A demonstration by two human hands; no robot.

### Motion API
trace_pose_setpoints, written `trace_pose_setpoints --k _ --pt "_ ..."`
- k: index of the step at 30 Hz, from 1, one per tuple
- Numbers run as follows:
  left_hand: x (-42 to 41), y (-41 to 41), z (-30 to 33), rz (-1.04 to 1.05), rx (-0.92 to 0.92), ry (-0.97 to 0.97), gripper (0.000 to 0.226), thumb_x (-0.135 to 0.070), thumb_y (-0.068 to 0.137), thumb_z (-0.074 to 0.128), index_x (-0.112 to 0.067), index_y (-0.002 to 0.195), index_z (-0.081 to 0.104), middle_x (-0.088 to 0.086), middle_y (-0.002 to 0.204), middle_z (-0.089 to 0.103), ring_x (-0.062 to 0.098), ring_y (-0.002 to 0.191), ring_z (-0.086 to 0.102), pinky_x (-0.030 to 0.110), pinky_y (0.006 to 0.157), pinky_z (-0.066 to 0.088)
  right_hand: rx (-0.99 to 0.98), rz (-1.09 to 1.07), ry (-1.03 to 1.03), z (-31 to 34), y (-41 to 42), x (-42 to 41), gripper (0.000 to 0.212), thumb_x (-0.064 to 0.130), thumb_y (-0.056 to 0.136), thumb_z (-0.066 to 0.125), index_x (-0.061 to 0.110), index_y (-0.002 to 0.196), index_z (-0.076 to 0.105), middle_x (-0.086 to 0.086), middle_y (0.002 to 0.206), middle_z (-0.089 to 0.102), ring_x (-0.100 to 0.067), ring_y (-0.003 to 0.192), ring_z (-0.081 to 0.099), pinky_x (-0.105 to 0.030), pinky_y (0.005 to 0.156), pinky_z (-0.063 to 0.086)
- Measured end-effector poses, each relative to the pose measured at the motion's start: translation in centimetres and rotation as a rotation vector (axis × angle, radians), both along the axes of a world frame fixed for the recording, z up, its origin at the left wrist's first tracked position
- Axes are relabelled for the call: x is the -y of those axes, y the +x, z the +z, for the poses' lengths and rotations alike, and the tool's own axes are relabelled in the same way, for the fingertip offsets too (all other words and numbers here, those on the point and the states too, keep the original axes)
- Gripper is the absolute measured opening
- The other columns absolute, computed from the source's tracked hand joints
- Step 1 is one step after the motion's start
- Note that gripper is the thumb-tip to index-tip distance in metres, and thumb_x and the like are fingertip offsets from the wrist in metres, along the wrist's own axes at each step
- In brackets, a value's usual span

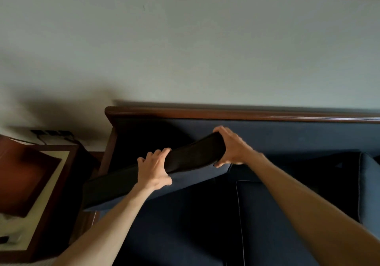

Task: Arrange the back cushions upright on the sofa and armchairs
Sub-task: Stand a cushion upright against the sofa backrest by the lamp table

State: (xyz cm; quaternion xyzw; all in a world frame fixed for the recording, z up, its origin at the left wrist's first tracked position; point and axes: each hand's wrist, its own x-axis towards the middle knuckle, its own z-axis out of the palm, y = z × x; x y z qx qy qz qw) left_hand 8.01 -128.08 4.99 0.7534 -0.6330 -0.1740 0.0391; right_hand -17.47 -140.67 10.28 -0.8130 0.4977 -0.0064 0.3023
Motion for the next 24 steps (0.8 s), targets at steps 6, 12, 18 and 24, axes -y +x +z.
trace_pose_setpoints --k 6,12,18,24 --pt "-2.1 -2.6 -5.1 -0.080 0.051 -0.013 0.094 -0.030 0.053 0.072 -0.035 0.138 0.034 -0.009 0.125 0.052 0.019 0.113 0.047 0.043 0.101 0.031 -0.142 -0.107 0.042 -9.3 -2.5 -4.3 0.093 0.010 0.060 0.084 0.025 0.137 0.033 0.000 0.134 0.027 -0.033 0.123 0.044 -0.047 0.091 0.052" --pt "-2.0 -0.8 -6.2 -0.067 0.086 -0.081 0.111 -0.061 0.046 0.076 -0.025 0.143 0.035 -0.005 0.131 0.050 0.020 0.122 0.046 0.049 0.107 0.028 -0.509 0.226 -0.230 -10.1 3.2 -5.5 0.121 0.042 0.067 0.082 0.019 0.155 0.002 -0.010 0.159 0.005 -0.039 0.150 -0.009 -0.078 0.104 -0.011" --pt "-3.0 1.7 -6.7 -0.070 0.197 -0.094 0.113 -0.062 0.041 0.080 -0.022 0.137 0.038 -0.001 0.127 0.053 0.024 0.115 0.050 0.050 0.103 0.032 -0.318 0.329 -0.331 -11.7 8.0 -6.2 0.112 0.051 0.058 0.084 0.022 0.148 0.024 -0.003 0.142 0.039 -0.028 0.134 0.036 -0.066 0.117 0.004" --pt "-3.5 6.4 -6.9 -0.046 0.243 -0.074 0.114 -0.064 0.041 0.081 -0.021 0.136 0.037 -0.001 0.126 0.053 0.024 0.118 0.049 0.045 0.107 0.031 -0.307 0.255 -0.420 -13.0 1.2 -1.6 0.110 0.044 0.043 0.087 0.023 0.140 0.039 -0.004 0.122 0.052 -0.030 0.115 0.050 -0.042 0.112 0.028"
